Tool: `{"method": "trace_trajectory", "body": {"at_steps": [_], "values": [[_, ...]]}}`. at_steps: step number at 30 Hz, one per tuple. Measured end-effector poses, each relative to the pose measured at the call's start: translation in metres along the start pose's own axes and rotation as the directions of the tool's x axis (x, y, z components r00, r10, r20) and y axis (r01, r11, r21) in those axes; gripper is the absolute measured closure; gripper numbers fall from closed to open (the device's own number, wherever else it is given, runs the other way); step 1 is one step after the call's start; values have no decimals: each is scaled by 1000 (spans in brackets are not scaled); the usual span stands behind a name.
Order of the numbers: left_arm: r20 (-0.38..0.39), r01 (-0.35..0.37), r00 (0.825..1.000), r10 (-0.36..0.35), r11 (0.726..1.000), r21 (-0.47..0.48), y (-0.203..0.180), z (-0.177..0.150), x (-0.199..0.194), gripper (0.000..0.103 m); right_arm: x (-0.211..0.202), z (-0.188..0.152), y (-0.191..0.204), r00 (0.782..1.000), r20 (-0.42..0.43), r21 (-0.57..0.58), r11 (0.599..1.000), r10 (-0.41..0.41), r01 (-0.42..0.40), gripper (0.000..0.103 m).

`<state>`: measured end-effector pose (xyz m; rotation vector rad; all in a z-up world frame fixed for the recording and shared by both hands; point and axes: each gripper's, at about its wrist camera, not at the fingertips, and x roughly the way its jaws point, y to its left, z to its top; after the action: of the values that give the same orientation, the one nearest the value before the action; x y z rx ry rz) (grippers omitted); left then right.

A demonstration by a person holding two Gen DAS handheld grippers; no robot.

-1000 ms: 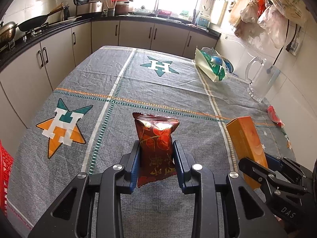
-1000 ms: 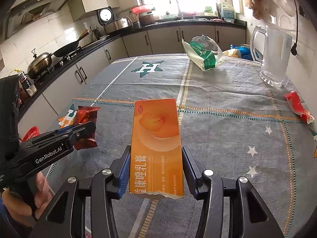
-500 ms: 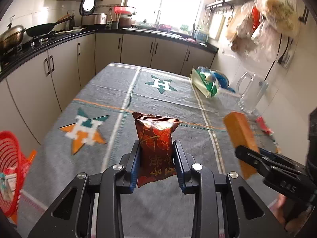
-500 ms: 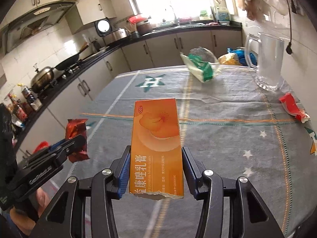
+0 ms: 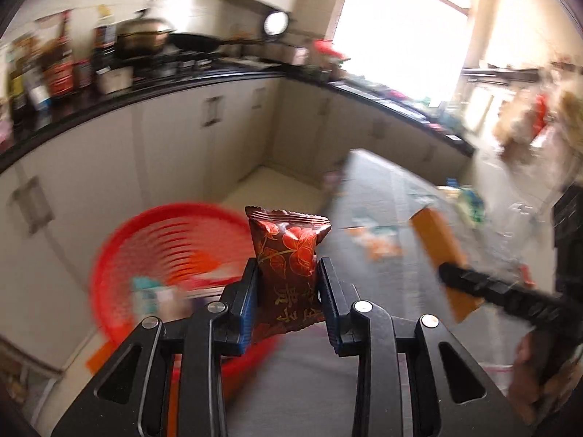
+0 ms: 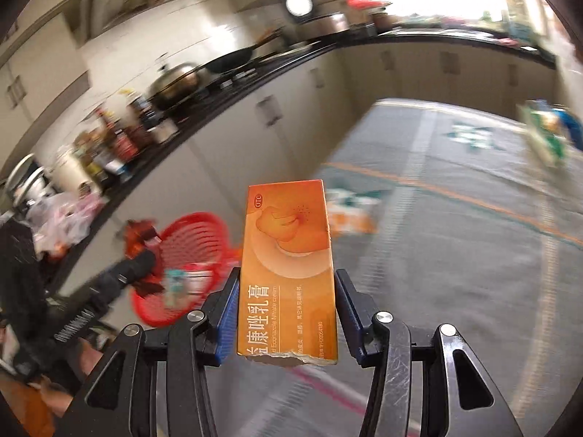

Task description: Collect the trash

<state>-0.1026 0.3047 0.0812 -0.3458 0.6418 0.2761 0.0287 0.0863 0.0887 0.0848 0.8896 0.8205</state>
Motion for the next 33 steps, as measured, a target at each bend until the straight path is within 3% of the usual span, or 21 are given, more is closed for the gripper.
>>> {"method": "trace_trajectory", "body": {"at_steps": [4,10,13,15,16,20,23,26,29,33], "values": [[-45,-65,997,62,996,-62,54,-7,11,72,42,7,45,996,-51,-33,997,72,-74,49],[-76,-108,992,101,989,-98,83,-15,25,71,107,15,91,985,-123,-35,991,122,-127,46],[-77,-114,991,106,987,-112,88,-18,27,57,120,18,94,984,-139,-39,992,113,-119,39],[-60,-125,991,119,986,-113,87,-19,24,54,119,19,91,981,-142,-29,990,129,-135,38],[-40,-136,990,132,984,-114,86,-19,19,52,115,17,89,982,-132,-26,990,131,-136,38],[18,-189,981,192,976,-113,74,-23,-7,24,74,9,80,992,-63,-51,993,106,-109,37],[84,-268,958,275,960,-77,53,-34,-36,14,36,-7,80,998,7,-88,994,66,-65,26],[123,-305,943,309,951,-54,33,-46,-60,5,-12,-40,81,994,105,-164,986,-24,41,21],[116,-321,940,321,947,-19,15,-62,-77,4,-52,-77,82,982,174,-220,969,-77,115,13],[121,-348,932,342,937,27,-9,-87,-96,4,-92,-119,81,962,241,-245,952,-125,185,10]]}}
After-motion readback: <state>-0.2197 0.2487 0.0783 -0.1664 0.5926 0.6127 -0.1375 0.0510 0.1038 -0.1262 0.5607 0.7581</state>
